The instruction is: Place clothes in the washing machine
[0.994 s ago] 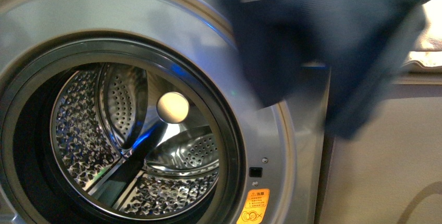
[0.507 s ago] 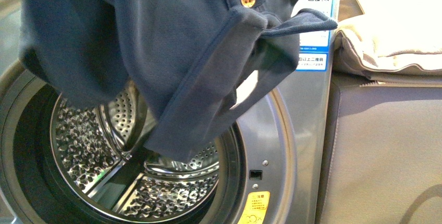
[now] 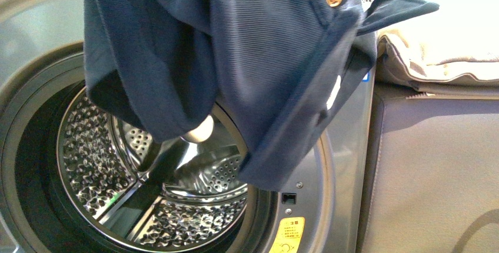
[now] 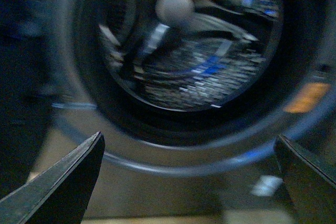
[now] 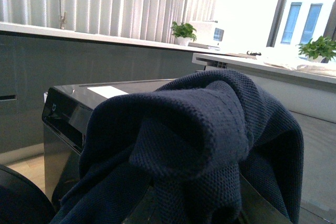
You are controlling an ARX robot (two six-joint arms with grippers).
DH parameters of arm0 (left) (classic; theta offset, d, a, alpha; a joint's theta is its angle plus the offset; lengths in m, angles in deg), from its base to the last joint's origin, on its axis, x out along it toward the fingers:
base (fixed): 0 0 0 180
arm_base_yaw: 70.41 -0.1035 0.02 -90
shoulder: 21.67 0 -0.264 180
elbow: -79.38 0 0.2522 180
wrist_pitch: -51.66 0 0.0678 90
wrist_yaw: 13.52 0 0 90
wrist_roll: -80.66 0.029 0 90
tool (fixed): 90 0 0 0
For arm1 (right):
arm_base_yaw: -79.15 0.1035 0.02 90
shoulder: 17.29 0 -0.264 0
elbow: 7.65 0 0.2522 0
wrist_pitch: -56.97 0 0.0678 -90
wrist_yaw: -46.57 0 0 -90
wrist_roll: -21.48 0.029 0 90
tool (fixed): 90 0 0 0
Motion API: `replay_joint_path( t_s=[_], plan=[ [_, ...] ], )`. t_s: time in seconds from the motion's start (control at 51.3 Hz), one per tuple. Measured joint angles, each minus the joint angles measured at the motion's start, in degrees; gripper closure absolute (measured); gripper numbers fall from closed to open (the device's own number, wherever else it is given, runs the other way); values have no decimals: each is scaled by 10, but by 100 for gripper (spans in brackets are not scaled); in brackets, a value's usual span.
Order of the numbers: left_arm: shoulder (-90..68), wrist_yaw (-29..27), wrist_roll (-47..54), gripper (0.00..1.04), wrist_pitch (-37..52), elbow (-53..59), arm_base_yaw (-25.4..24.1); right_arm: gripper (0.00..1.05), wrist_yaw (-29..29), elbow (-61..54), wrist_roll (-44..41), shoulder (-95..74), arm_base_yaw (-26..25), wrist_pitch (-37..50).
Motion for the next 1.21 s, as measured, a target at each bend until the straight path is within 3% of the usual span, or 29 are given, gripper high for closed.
replay_joint_path(
  t_s=[0.097, 0.175, 0.39, 0.643, 0.955, 1.209],
  plan=[
    [-61, 206, -103, 7, 39, -11, -80, 92, -1, 0, 0, 0, 0, 0],
    [-92, 260, -139, 7, 74, -33, -106, 92, -1, 0, 0, 0, 0, 0],
    [-206, 295, -156, 7, 187, -102, -107, 92, -2, 0, 0, 0, 0, 0],
    [-359, 295, -129, 7, 304, -224, -37, 92, -2, 1, 0, 0, 0, 0],
    [-556, 370, -158, 7, 525, -328, 30, 92, -2, 1, 0, 0, 0, 0],
    [-664, 368, -206, 7, 637, -379, 50, 92, -2, 1, 0, 0, 0, 0]
  ],
)
